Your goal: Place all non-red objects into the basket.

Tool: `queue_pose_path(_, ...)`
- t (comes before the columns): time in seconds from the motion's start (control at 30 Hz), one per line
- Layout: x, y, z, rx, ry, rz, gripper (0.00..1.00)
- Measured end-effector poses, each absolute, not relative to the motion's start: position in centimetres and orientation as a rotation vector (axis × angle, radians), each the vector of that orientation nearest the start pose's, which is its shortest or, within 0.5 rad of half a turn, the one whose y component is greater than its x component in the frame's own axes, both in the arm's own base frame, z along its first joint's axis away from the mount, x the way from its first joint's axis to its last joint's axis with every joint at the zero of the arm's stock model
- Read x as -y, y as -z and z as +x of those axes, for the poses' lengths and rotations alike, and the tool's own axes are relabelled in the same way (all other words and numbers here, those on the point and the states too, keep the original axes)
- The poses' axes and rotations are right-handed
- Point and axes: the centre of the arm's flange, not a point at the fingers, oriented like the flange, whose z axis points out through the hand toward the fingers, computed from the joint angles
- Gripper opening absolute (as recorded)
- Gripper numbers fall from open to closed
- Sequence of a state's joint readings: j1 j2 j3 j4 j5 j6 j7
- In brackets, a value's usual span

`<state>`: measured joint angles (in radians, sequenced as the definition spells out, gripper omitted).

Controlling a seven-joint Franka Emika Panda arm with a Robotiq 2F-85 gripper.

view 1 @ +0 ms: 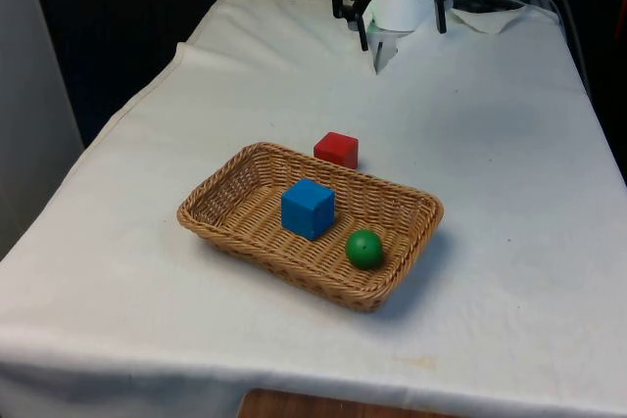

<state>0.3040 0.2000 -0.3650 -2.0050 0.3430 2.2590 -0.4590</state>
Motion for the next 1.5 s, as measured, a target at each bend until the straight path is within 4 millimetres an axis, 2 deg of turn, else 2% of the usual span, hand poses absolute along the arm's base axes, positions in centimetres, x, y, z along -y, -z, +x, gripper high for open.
queue_pose_path(0.37,2.4,-37.1,58.0,0.262,0.183,-2.986,1.0)
queue_pose_path(1.5,4.2,-36.3,56.8,0.192,0.164,-3.204,1.0)
